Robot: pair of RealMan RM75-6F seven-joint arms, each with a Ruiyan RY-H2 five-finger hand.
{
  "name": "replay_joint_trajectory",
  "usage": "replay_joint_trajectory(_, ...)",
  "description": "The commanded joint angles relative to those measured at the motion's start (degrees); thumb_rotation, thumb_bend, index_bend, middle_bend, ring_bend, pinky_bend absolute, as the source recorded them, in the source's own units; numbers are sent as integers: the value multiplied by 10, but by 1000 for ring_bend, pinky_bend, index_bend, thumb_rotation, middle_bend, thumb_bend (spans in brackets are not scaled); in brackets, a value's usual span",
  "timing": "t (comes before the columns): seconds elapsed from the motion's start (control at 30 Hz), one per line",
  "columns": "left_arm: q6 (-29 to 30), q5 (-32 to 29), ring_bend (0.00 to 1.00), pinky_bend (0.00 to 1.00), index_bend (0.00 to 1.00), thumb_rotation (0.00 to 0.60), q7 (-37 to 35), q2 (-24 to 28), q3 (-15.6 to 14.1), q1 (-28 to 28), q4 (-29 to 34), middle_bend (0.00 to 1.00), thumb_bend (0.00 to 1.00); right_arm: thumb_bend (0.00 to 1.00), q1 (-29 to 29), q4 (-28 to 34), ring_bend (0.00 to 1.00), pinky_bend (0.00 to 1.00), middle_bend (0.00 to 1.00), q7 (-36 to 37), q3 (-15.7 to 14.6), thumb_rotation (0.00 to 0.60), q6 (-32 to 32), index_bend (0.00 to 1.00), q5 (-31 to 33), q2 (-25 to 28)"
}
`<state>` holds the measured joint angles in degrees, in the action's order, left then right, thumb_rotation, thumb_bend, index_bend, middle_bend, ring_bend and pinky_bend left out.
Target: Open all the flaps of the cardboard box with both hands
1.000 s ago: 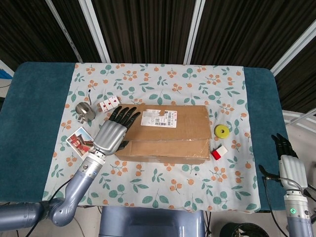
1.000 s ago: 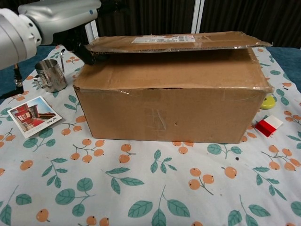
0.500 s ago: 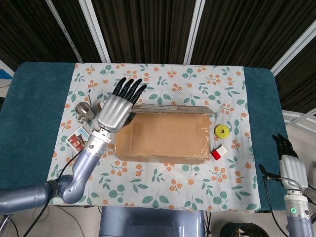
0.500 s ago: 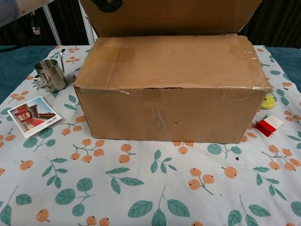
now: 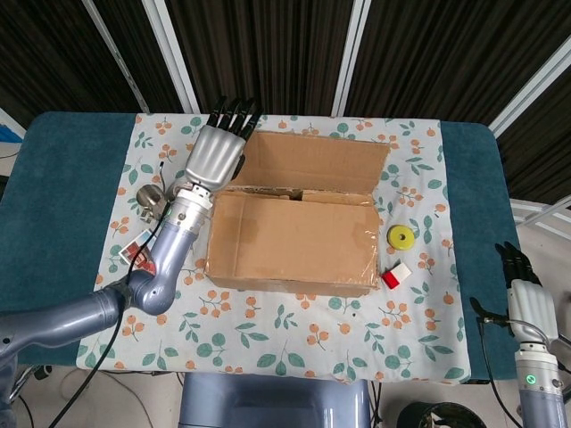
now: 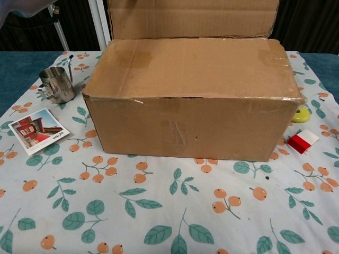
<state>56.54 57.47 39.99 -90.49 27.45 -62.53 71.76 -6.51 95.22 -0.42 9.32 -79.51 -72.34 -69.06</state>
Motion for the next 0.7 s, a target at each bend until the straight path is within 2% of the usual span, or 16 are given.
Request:
replay_joint_trajectory(0.03, -14, -7, 0, 0, 0, 600, -12, -25, 10, -37, -65, 0, 405, 303, 0, 1, 0, 225, 0, -1, 0, 600, 1, 0, 1, 0)
replay_joint_trajectory(0.23, -16, -9, 0, 0, 0, 600, -28, -33, 5, -47, -101, 0, 403, 303, 0, 1, 0, 225, 0, 0, 0, 600, 5, 0, 7, 0)
replay_joint_trajectory(0.4, -7, -17, 0, 0, 0, 600, -45, -20, -5, -25, -76, 0, 349, 303, -1, 0, 0, 225, 0, -3, 0, 600, 8, 0, 11, 1)
replay_joint_trajectory(0.6, 43, -16, 0, 0, 0, 600, -74, 56, -44, 71, 76, 0, 244, 304, -1, -3, 0, 225, 0, -18, 1, 600, -1, 0, 7, 2)
replay_joint_trajectory(0.7, 86, 4, 0, 0, 0, 600, -94, 107, -74, 132, 160, 0, 212, 304, -2, -1, 0, 225, 0, -31, -1, 600, -4, 0, 2, 3)
